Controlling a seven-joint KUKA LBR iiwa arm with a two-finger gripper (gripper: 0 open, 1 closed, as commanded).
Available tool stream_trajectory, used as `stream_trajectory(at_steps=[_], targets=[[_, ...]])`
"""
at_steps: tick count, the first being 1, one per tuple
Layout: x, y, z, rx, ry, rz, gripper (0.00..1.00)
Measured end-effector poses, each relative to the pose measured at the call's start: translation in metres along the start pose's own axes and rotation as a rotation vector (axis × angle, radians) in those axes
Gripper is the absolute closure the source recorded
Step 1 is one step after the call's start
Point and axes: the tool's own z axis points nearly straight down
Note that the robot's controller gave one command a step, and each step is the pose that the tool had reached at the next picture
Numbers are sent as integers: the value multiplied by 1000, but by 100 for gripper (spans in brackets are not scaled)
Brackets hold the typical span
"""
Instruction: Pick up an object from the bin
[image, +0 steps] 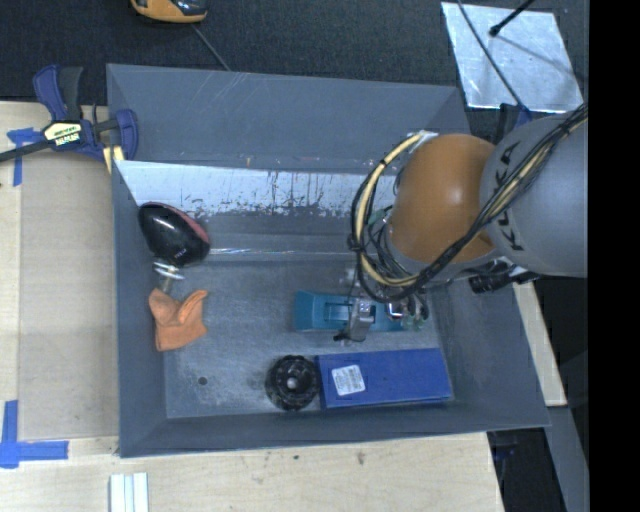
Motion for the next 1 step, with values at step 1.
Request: stream_trajectory(at_steps=[1], targets=[[12, -29, -170, 2, 18, 12, 100]])
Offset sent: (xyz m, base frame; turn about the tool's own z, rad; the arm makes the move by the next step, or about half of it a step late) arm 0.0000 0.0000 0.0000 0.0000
